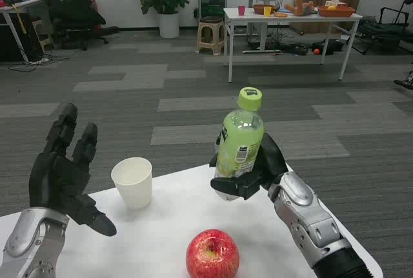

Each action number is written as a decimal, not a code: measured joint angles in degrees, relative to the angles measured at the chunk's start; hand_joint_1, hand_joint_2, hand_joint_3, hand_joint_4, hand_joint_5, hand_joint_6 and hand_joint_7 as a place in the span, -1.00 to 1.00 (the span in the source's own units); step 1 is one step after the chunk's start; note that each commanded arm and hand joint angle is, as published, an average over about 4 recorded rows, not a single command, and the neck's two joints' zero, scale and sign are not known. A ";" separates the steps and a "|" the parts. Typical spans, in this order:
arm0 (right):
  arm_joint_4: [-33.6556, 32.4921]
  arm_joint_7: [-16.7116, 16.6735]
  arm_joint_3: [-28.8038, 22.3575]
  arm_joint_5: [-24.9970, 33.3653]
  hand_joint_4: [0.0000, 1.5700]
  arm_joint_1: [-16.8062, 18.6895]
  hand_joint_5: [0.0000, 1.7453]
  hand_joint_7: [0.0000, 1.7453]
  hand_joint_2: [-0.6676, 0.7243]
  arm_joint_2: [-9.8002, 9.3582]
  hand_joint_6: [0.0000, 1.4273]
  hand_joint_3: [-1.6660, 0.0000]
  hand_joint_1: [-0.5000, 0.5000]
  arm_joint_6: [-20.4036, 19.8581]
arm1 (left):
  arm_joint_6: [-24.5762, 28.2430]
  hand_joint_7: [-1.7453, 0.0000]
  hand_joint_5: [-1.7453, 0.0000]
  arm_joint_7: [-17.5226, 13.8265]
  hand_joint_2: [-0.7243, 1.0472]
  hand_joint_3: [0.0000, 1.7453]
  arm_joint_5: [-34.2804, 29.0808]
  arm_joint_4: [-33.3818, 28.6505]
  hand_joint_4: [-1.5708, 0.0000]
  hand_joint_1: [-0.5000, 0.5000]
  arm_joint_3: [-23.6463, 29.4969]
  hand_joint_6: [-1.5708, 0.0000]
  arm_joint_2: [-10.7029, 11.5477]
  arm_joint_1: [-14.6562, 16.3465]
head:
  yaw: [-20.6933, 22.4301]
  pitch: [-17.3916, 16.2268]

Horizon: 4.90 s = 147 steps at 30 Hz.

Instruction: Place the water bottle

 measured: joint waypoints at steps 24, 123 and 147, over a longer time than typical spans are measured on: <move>-3.58 0.08 -2.08 -3.65 0.02 2.74 0.56 0.84 0.27 0.66 -0.14 -0.43 0.75 -0.17 | 0.08 1.00 1.00 -0.15 -0.90 -0.90 0.55 -1.04 1.00 -1.00 0.20 1.00 -0.35 0.00 | -0.06 1.25; 24.87 0.42 -5.77 -12.13 -1.00 5.97 -1.00 -1.00 0.82 3.53 -1.00 1.00 -0.92 -29.53 | 0.19 1.00 1.00 -0.20 -0.90 -0.90 0.57 -1.73 1.00 -1.00 0.61 1.00 -0.47 0.01 | 0.29 1.86; -10.70 6.65 -26.59 8.90 -1.00 10.59 -1.00 -1.00 0.73 2.97 -1.00 1.00 -0.92 -12.98 | 0.23 1.00 1.00 -0.29 -0.90 -0.90 0.58 1.29 1.00 -1.00 2.14 1.00 -0.77 -3.04 | -2.29 0.63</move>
